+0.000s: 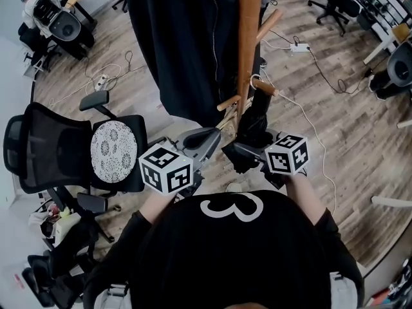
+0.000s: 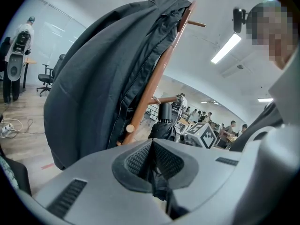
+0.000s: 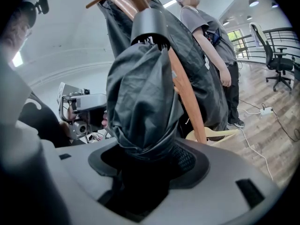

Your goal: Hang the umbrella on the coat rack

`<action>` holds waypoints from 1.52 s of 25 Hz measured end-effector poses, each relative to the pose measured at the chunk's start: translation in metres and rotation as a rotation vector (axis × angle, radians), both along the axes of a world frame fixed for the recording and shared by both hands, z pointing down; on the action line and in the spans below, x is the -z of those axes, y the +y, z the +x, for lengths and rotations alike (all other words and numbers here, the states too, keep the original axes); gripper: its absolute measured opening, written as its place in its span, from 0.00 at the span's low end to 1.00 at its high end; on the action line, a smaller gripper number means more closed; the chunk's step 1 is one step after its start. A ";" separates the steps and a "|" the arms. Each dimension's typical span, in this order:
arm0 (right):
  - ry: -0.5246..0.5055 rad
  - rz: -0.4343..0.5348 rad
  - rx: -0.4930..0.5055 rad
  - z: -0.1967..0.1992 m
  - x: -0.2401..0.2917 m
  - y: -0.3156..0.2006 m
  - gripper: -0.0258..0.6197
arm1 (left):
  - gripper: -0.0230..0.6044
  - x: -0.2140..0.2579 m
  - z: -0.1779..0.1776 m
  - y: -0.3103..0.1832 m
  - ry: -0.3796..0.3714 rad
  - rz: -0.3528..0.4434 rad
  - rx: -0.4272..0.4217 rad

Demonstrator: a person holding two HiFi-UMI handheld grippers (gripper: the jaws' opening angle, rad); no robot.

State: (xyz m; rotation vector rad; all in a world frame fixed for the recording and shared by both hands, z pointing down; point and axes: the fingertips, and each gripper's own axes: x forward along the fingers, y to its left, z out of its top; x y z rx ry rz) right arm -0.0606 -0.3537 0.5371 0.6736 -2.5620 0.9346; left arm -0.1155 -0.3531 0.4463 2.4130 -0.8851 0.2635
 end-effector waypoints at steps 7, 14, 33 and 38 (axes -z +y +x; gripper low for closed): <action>0.022 -0.017 -0.002 -0.003 -0.013 -0.006 0.47 | 0.06 -0.006 -0.005 -0.001 0.001 -0.012 0.002; 0.119 0.045 -0.012 -0.003 -0.029 -0.021 0.47 | 0.06 -0.016 -0.015 -0.001 -0.001 -0.036 0.012; 0.131 0.250 -0.113 -0.002 -0.052 -0.072 0.47 | 0.06 -0.055 -0.053 0.001 0.031 -0.136 0.114; 0.116 0.286 -0.129 0.005 -0.052 -0.072 0.47 | 0.06 -0.067 -0.053 0.004 0.029 -0.166 0.137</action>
